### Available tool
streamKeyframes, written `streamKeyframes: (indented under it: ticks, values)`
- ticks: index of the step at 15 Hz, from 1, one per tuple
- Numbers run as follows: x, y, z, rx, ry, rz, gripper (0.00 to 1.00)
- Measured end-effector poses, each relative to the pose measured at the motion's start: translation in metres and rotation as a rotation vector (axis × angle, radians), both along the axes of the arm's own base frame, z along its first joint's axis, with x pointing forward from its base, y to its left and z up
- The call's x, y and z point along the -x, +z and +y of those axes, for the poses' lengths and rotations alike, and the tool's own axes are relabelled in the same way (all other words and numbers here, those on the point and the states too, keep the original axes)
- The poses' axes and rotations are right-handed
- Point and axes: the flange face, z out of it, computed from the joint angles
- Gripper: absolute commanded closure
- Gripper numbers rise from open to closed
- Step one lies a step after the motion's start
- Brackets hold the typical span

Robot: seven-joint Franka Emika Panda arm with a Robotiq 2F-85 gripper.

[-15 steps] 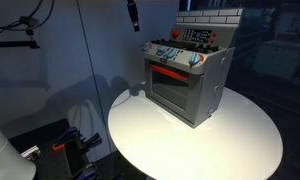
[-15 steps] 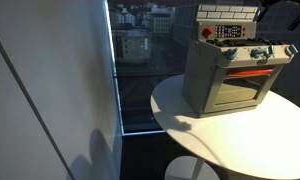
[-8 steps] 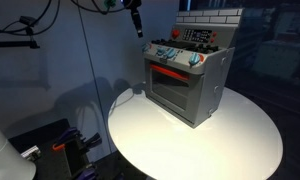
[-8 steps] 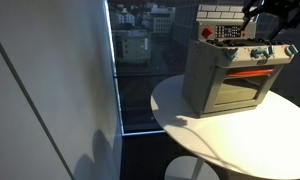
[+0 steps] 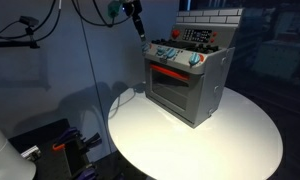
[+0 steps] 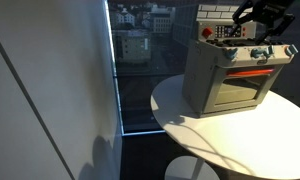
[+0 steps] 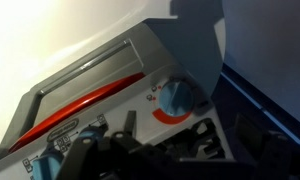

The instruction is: Turn the blue knob on the far left of the stove to the left

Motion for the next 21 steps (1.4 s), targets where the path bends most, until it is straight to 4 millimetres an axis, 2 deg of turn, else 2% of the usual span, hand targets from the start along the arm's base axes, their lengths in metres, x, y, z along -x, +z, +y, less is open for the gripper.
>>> streamKeyframes:
  ticks: [9, 21]
  values:
    - [-0.003, -0.019, 0.004, -0.021, -0.041, -0.090, 0.00]
    - [-0.009, -0.033, 0.012, -0.093, -0.106, -0.120, 0.00]
